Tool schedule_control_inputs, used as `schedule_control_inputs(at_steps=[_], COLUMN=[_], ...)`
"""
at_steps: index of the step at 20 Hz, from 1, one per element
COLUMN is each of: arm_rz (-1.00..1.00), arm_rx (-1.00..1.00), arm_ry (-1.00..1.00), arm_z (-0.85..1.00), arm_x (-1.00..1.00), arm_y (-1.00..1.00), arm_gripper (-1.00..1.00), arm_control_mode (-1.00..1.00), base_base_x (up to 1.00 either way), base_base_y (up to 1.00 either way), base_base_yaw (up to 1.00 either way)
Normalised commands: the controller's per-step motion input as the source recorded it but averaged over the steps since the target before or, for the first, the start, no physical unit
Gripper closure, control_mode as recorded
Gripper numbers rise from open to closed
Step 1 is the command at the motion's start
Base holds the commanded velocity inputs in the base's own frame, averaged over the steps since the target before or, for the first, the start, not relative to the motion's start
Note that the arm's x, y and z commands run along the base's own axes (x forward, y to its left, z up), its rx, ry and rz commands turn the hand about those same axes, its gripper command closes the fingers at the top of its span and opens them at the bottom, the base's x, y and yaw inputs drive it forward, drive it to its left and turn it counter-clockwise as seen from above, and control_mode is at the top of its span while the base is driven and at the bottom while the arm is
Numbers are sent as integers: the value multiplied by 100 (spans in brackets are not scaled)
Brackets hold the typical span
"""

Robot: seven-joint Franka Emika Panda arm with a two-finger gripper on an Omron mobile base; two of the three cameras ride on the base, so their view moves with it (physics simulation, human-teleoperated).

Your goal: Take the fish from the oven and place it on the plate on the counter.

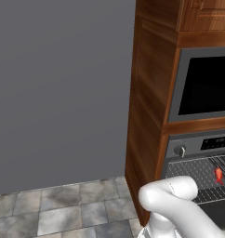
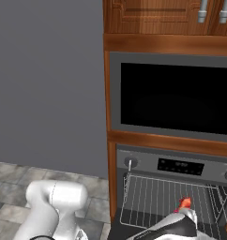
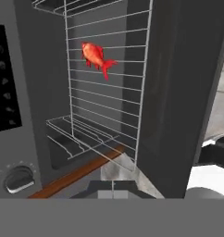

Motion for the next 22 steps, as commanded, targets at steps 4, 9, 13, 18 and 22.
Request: schedule_control_inputs(at_steps=[4, 9, 13, 18, 22], arm_rz=[0, 0, -4, -3, -7], arm_rx=[-23, -24, -28, -17, -11], arm_ry=[12, 10, 0, 12, 13], arm_z=[16, 6, 2, -9, -56], arm_x=[51, 41, 13, 20, -27], arm_y=[8, 16, 12, -14, 4], arm_gripper=[-100, -100, -100, -100, -100], arm_control_mode=[-100, -100, -100, -100, -100], base_base_x=[0, 0, 0, 0, 0], base_base_y=[0, 0, 0, 0, 0], base_base_yaw=[0, 0, 0, 0, 0])
